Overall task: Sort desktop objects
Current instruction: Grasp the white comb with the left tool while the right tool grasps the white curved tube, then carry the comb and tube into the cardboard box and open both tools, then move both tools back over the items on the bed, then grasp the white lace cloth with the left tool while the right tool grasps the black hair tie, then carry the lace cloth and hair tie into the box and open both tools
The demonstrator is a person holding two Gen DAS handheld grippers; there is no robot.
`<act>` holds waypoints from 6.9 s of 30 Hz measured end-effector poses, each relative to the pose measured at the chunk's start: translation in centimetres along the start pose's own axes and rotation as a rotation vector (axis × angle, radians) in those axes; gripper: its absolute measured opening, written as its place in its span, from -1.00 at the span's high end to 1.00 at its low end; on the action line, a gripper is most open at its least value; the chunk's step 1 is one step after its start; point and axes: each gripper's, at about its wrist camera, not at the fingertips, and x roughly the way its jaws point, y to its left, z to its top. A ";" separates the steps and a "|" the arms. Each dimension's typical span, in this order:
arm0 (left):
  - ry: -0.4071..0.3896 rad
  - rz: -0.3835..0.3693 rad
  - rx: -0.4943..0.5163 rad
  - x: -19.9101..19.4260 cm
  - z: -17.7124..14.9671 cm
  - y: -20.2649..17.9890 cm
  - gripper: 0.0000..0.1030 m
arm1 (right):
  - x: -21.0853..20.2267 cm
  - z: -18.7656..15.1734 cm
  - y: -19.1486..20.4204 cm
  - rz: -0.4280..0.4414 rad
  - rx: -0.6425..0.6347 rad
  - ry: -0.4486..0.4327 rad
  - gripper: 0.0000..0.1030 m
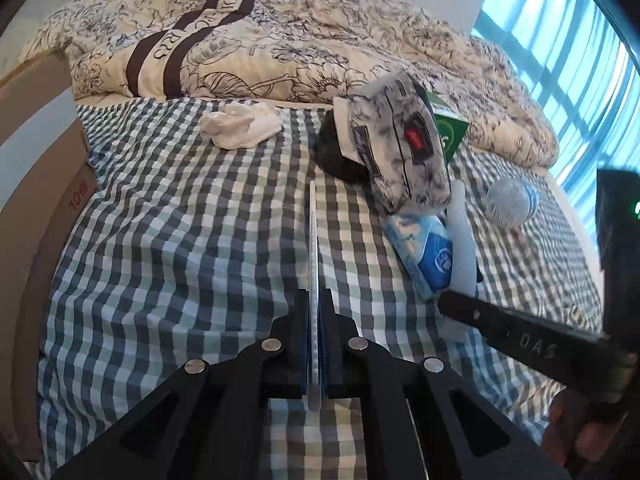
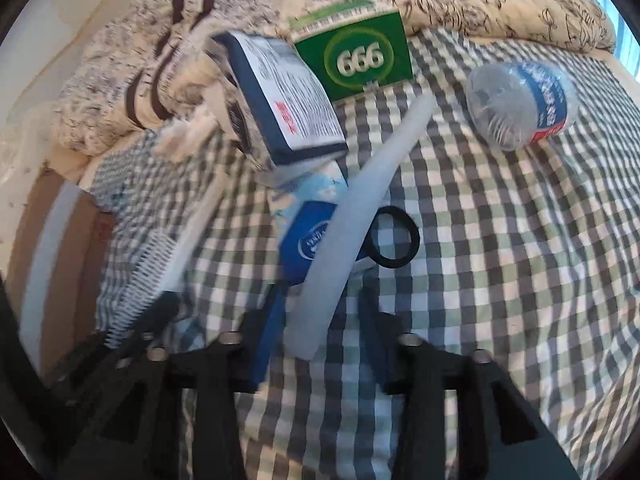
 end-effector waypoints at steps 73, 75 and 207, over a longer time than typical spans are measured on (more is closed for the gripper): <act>-0.170 0.340 -0.135 -21.3 -0.2 18.4 -0.84 | -14.8 -3.0 31.4 0.338 -0.386 -0.138 0.03; -0.166 0.322 -0.124 -21.6 -0.4 17.3 -0.84 | -16.1 -3.1 29.2 0.324 -0.358 -0.160 0.03; -0.195 0.368 -0.198 -23.7 -0.7 21.4 -0.59 | -11.2 -3.4 31.9 0.527 -0.245 -0.071 -0.29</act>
